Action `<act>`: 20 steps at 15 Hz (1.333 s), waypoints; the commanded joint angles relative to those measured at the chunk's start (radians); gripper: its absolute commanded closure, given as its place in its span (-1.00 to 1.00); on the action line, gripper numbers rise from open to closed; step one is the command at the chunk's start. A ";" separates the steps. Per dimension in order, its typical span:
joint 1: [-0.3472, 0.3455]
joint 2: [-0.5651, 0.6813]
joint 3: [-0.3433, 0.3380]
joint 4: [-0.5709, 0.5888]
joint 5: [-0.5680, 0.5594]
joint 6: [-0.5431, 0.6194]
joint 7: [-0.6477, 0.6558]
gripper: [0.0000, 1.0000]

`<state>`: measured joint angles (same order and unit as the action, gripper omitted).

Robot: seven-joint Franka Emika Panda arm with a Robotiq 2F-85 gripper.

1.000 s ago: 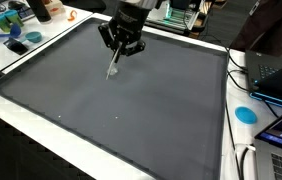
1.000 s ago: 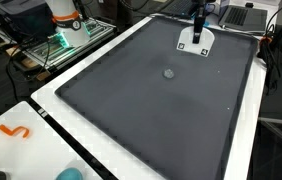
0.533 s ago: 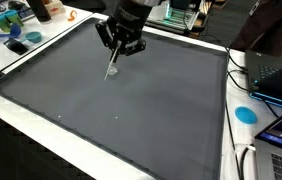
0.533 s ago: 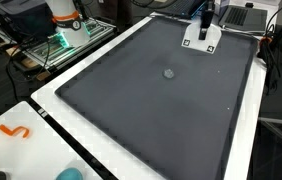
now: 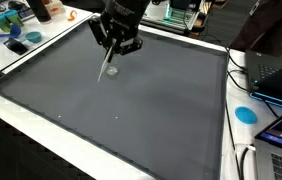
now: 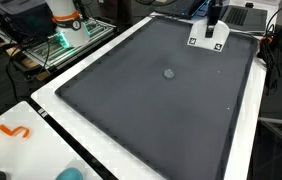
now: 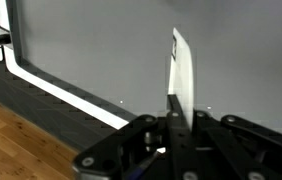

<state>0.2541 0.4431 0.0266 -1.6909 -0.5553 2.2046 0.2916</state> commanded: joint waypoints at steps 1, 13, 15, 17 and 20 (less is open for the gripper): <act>0.007 0.020 -0.012 0.049 0.011 -0.051 -0.019 0.98; -0.080 0.001 0.012 0.064 0.216 -0.110 -0.155 0.98; -0.112 -0.024 0.019 0.031 0.278 -0.087 -0.212 0.98; -0.138 -0.047 0.020 0.002 0.327 -0.068 -0.255 0.98; -0.177 -0.094 0.026 -0.070 0.400 -0.008 -0.325 0.98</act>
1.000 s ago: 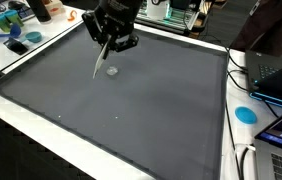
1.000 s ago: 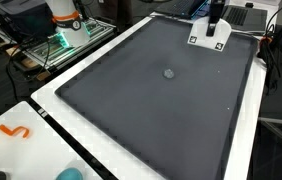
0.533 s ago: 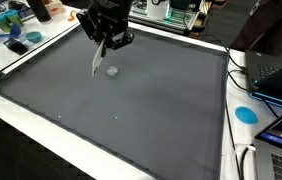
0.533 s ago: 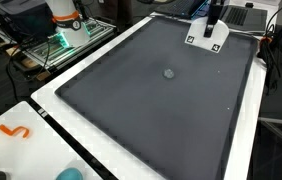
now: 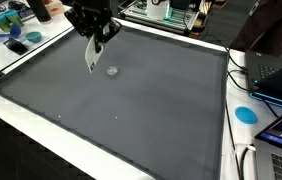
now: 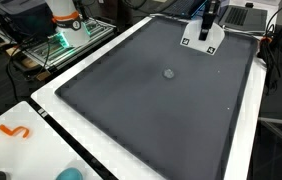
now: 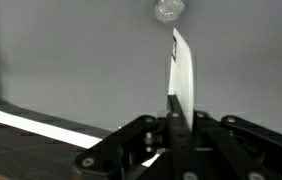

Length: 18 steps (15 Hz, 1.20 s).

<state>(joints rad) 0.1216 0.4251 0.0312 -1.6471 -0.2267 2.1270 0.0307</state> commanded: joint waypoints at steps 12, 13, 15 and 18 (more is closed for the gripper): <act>-0.150 -0.260 0.038 -0.482 0.396 0.399 -0.255 0.98; -0.157 -0.272 0.039 -0.501 0.432 0.407 -0.276 0.98; -0.166 -0.292 0.037 -0.530 0.490 0.410 -0.308 0.98; -0.174 -0.318 0.033 -0.570 0.566 0.427 -0.362 0.98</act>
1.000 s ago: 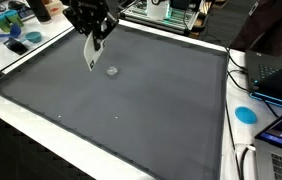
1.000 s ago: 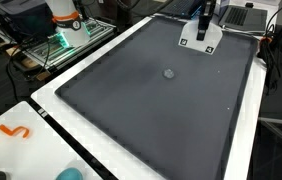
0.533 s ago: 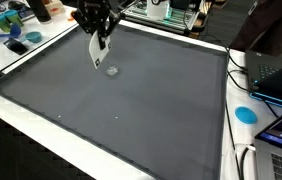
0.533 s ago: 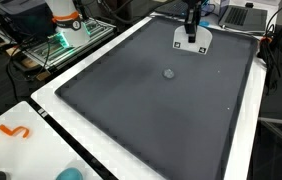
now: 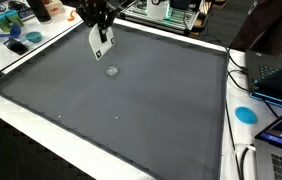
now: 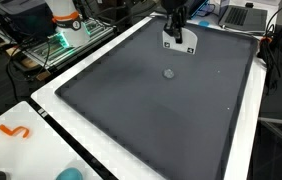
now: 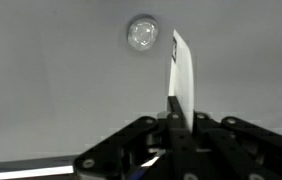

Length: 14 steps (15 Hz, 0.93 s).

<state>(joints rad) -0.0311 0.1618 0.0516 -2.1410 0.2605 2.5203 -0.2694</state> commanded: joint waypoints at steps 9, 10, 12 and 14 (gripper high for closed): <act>-0.031 -0.102 -0.009 -0.183 0.246 0.152 -0.138 0.98; -0.031 -0.101 -0.012 -0.189 0.251 0.161 -0.133 0.98; -0.033 -0.099 -0.016 -0.199 0.262 0.177 -0.127 0.98; -0.034 -0.096 -0.019 -0.208 0.265 0.200 -0.111 0.98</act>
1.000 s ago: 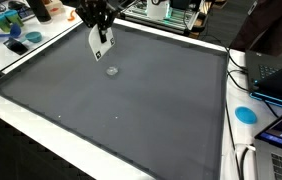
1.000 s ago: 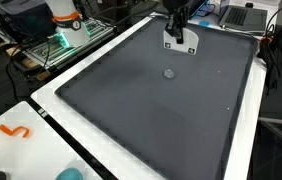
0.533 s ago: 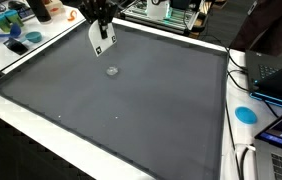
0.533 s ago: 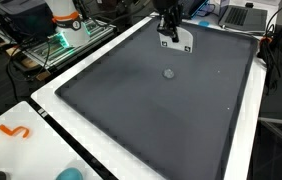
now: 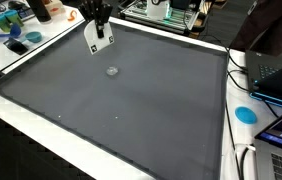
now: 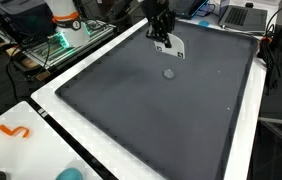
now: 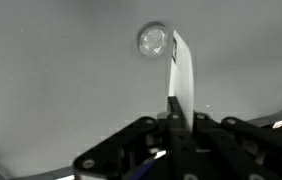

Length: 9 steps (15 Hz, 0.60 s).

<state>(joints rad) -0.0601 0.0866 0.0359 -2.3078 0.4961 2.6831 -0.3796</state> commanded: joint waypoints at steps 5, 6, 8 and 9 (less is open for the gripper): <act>-0.008 -0.011 -0.016 -0.058 0.002 0.076 0.057 0.98; -0.007 -0.008 -0.021 -0.060 -0.012 0.079 0.077 0.98; -0.004 -0.003 -0.026 -0.059 -0.034 0.085 0.112 0.98; -0.002 0.000 -0.027 -0.056 -0.049 0.084 0.130 0.98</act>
<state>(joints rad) -0.0655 0.0888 0.0152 -2.3447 0.4904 2.7448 -0.3110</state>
